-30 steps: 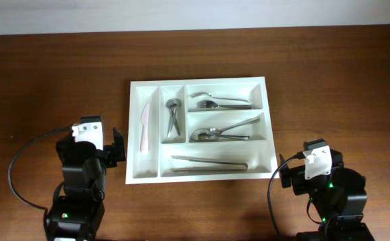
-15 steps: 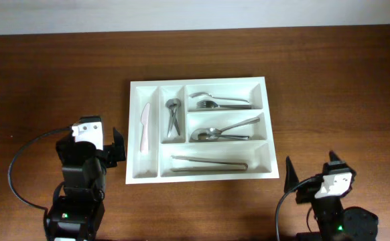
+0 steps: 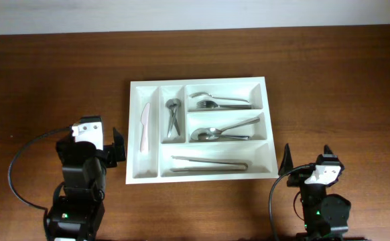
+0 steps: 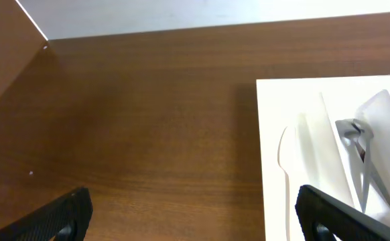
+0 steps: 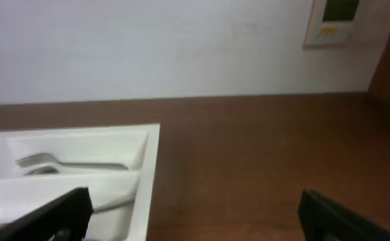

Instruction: Pack container

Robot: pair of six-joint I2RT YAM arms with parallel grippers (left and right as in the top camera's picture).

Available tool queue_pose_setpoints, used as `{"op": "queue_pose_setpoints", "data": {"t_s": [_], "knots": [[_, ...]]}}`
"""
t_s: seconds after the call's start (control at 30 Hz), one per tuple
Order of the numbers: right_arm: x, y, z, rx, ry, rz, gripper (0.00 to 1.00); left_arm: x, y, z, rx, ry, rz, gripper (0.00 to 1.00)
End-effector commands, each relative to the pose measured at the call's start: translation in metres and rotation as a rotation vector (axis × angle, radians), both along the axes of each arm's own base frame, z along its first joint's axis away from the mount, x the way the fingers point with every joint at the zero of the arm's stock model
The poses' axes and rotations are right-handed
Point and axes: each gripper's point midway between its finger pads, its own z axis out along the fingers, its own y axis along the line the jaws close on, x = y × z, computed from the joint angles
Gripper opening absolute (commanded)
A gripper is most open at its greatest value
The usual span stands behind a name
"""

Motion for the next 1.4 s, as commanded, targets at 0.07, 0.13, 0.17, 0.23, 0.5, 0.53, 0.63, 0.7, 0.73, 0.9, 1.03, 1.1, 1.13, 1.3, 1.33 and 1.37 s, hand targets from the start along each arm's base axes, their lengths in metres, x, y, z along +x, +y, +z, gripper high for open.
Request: {"op": "queue_pose_setpoints", "data": {"t_s": [0.07,0.13,0.17,0.23,0.5,0.53,0.63,0.7,0.73,0.9,1.03,1.1,1.13,1.3,1.33,1.37], "knots": [[-0.001,-0.003,-0.002,0.063,-0.003,-0.025,0.99,0.0,0.002,0.003,0.012,-0.009,0.002,0.99],[-0.001,-0.003,-0.002,0.063,-0.003,-0.025,0.99,0.0,0.001,0.003,0.012,-0.009,0.001,0.99],[-0.001,-0.003,-0.002,0.063,-0.003,-0.025,0.99,0.0,0.002,0.003,0.012,-0.009,0.002,0.99],[-0.001,-0.003,-0.002,0.063,-0.003,-0.025,0.99,0.0,0.001,0.003,0.012,-0.009,0.001,0.99],[-0.001,-0.003,-0.002,0.063,-0.003,-0.025,0.99,0.0,0.001,0.003,0.012,-0.009,0.001,0.99],[-0.001,-0.003,-0.002,0.063,-0.003,-0.025,0.99,0.0,0.001,0.003,0.012,-0.009,0.001,0.99],[-0.001,-0.003,-0.002,0.063,-0.003,-0.025,0.99,0.0,0.001,0.003,0.012,-0.009,0.001,0.99],[-0.001,-0.003,-0.002,0.063,-0.003,-0.025,0.99,0.0,0.002,0.003,0.012,-0.009,0.002,0.99],[-0.001,-0.003,-0.002,0.063,-0.003,-0.025,0.99,0.0,0.002,0.003,0.013,-0.009,0.002,0.99],[-0.001,-0.003,-0.002,0.063,-0.003,-0.025,0.99,-0.019,0.003,0.009,0.012,-0.017,0.002,0.99],[-0.001,-0.003,-0.002,0.063,-0.003,-0.025,0.99,-0.055,-0.008,0.009,-0.027,-0.003,-0.072,0.99],[-0.001,-0.003,-0.002,0.063,-0.003,-0.025,0.99,-0.069,-0.013,0.011,-0.047,-0.026,-0.106,0.99],[-0.001,-0.003,-0.002,0.063,-0.003,-0.025,0.99,-0.074,-0.014,0.012,-0.052,-0.045,-0.116,0.99],[-0.001,-0.003,-0.002,0.063,-0.003,-0.025,0.99,-0.087,-0.021,0.002,-0.074,-0.138,-0.162,0.99],[-0.001,-0.003,-0.002,0.063,-0.003,-0.025,0.99,-0.086,-0.022,0.0,-0.074,-0.161,-0.168,0.99],[-0.001,-0.003,-0.002,0.063,-0.003,-0.025,0.99,-0.083,-0.023,-0.003,-0.068,-0.185,-0.18,0.99]]}}
